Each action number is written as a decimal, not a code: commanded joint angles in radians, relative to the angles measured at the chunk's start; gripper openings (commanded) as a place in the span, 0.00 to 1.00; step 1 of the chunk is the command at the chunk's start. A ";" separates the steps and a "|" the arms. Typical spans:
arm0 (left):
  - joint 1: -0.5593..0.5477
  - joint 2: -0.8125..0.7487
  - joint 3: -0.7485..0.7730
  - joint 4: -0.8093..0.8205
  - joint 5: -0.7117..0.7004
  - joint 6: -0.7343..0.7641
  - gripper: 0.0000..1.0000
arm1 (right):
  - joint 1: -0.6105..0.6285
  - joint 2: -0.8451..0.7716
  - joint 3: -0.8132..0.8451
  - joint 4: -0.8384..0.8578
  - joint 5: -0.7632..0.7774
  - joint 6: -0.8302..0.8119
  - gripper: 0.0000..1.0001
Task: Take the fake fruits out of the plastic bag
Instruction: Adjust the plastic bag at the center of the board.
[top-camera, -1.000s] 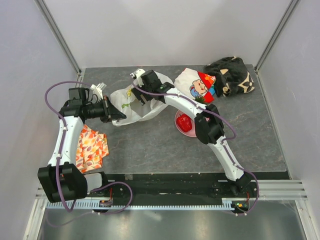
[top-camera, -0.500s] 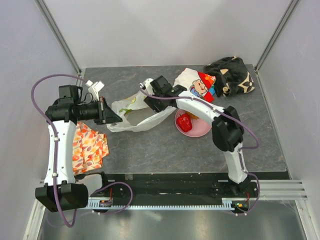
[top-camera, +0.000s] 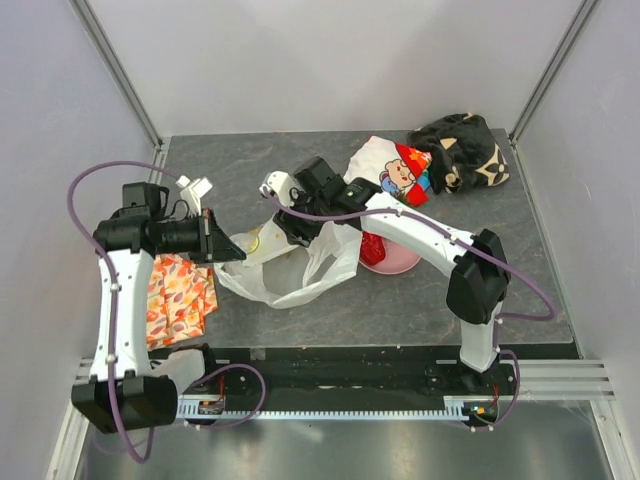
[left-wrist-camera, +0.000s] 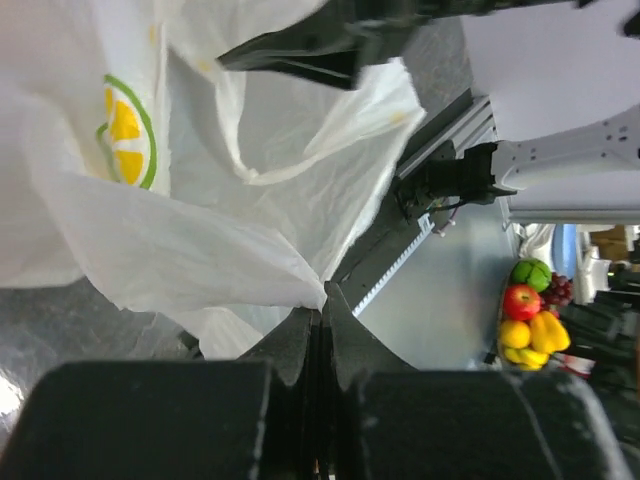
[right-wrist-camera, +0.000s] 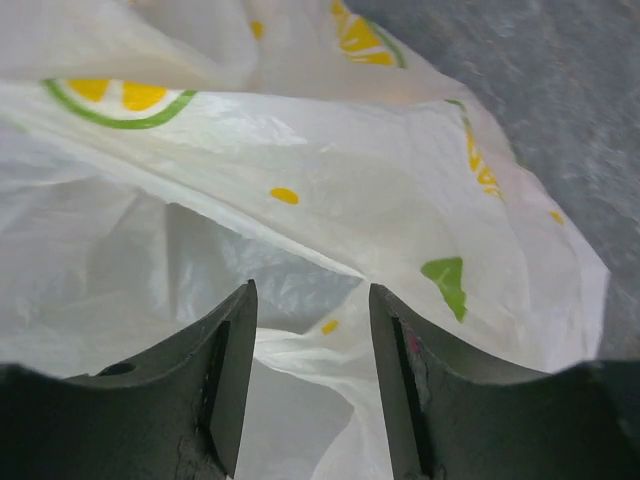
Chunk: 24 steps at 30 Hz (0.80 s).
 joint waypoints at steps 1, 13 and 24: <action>0.005 0.058 -0.060 0.096 -0.088 -0.090 0.02 | 0.009 0.001 0.023 0.021 -0.287 -0.166 0.55; 0.005 0.035 -0.036 0.366 -0.177 -0.277 0.02 | 0.048 0.046 0.073 -0.008 -0.434 -0.266 0.38; 0.006 -0.003 -0.112 0.436 -0.180 -0.354 0.02 | 0.062 0.313 0.249 0.000 -0.382 -0.168 0.46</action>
